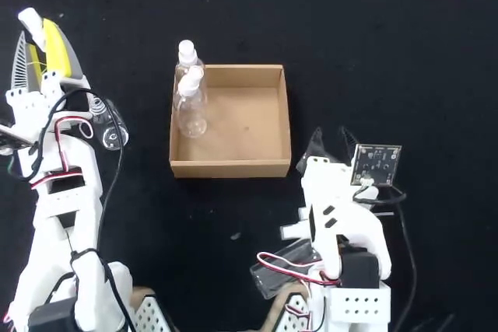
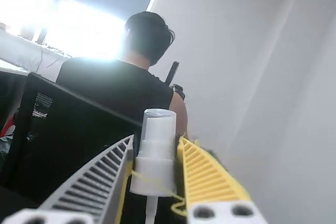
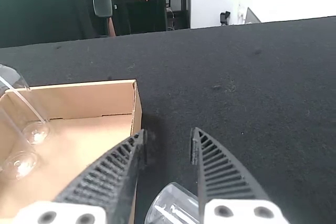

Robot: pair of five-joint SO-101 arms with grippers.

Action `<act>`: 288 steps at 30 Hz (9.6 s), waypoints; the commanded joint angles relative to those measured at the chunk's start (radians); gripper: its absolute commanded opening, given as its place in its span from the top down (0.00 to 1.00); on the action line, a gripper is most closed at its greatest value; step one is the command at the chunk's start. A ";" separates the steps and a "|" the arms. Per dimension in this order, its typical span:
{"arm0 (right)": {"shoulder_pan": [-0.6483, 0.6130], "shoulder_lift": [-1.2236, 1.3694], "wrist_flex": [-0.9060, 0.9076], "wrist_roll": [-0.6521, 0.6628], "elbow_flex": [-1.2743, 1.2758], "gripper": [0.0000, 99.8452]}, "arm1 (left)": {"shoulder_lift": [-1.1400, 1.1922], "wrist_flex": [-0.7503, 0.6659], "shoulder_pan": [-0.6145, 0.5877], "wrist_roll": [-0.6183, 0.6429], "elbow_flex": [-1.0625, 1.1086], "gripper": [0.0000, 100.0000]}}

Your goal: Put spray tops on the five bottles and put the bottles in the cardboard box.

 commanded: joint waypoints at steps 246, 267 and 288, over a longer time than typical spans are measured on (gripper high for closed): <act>-0.015 -0.094 -0.032 0.008 -0.019 0.87 | 0.795 1.625 -0.105 -0.173 -1.366 0.84; -0.015 -0.094 -0.034 0.008 -0.013 0.87 | 1.672 2.289 -0.030 -0.043 -2.577 0.73; -0.015 -0.094 -0.034 0.008 -0.012 0.87 | 1.880 2.544 -0.012 -0.051 -2.824 0.76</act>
